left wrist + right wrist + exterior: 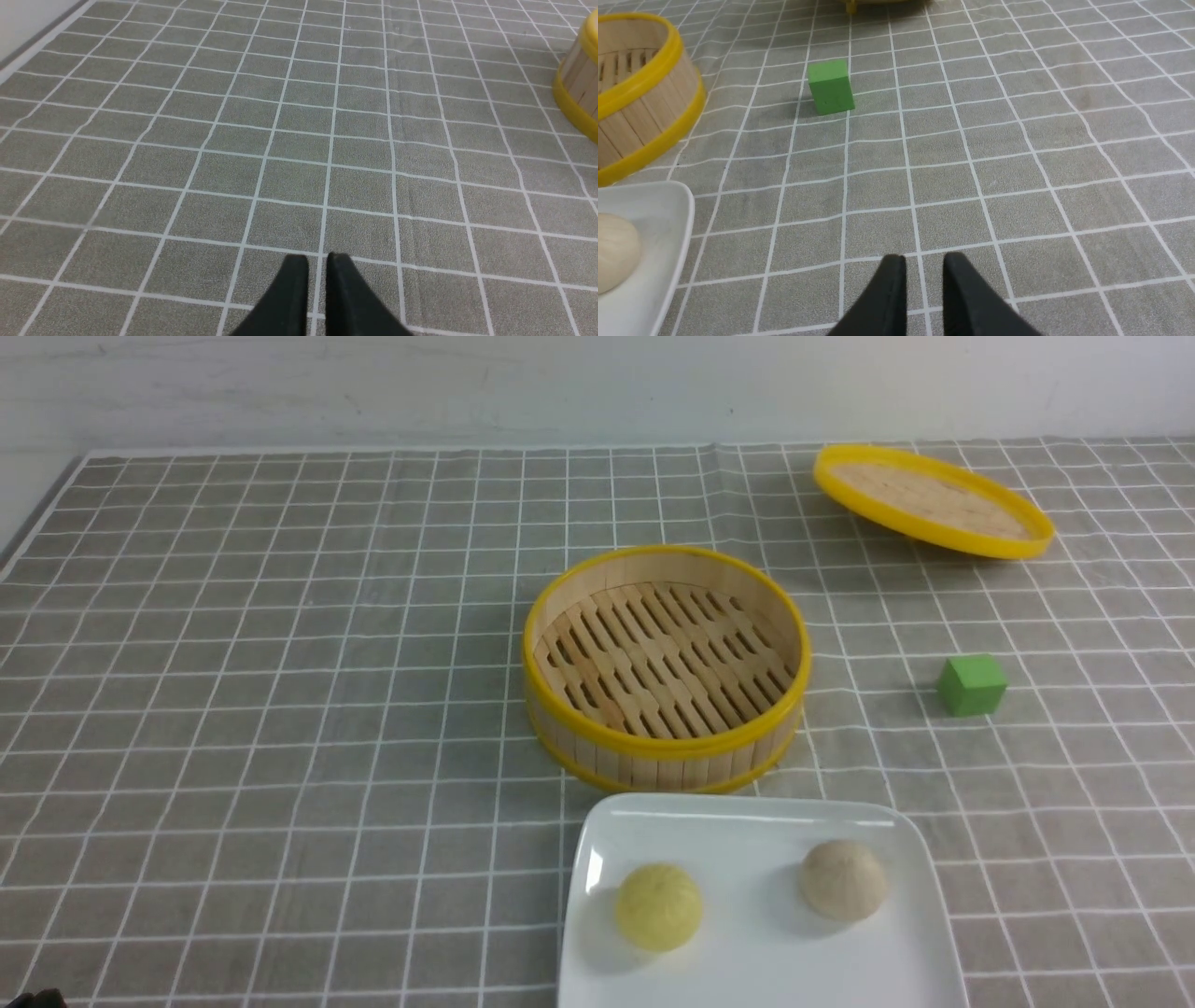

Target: Put the steamed buns into the plate on the grey tablecloth.

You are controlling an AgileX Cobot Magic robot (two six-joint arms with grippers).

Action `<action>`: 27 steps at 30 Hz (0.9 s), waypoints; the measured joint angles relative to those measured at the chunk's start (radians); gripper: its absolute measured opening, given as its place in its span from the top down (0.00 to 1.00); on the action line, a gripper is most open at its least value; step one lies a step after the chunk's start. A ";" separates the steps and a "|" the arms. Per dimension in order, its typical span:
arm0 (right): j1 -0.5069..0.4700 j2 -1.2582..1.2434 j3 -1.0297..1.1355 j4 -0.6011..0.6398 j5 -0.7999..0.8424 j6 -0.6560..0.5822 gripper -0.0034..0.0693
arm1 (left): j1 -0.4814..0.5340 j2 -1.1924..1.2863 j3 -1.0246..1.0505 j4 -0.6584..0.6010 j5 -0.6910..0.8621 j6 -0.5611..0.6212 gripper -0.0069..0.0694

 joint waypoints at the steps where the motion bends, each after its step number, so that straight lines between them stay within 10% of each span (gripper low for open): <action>1: 0.000 0.000 0.000 0.000 0.000 0.000 0.76 | 0.000 0.000 0.000 0.000 0.000 0.000 0.79; 27: 0.000 0.000 0.000 0.000 0.000 0.000 0.72 | 0.000 0.000 0.000 0.011 0.001 0.001 0.77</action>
